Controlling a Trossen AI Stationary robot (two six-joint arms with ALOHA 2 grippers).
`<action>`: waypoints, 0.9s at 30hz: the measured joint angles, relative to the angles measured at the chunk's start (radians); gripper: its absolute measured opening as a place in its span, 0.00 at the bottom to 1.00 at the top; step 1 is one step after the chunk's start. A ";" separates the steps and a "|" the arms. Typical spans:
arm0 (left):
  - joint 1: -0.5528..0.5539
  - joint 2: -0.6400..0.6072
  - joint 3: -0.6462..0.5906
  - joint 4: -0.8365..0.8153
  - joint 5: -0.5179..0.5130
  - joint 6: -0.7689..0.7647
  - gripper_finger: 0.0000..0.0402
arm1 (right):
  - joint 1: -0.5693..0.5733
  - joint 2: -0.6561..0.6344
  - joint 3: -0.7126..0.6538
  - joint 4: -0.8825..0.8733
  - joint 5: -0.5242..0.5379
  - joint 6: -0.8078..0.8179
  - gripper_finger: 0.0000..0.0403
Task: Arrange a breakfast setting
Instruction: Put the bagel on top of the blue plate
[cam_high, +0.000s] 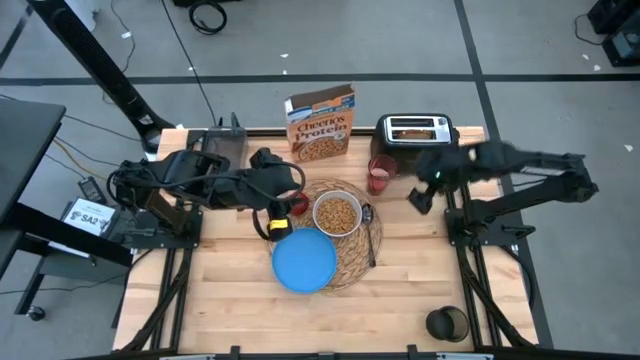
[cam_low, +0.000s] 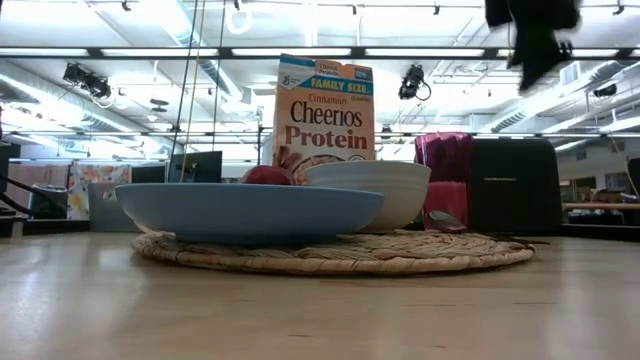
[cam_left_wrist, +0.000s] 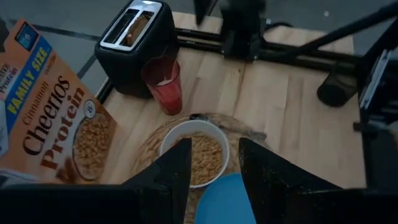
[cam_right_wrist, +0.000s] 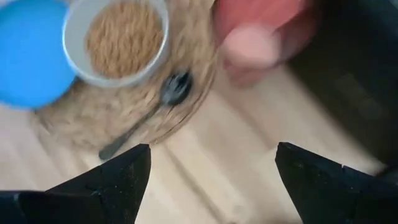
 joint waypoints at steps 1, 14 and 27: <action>0.000 -0.003 0.000 -0.004 0.000 0.016 0.35 | -0.024 0.023 0.070 -0.041 0.017 -0.022 0.86; -0.031 0.002 0.000 0.008 0.031 0.121 0.35 | -0.588 0.435 0.512 -0.191 -0.005 -0.219 0.86; -0.107 -0.005 0.000 -0.095 0.014 0.118 0.35 | -0.762 0.621 0.517 -0.230 0.036 -0.973 0.86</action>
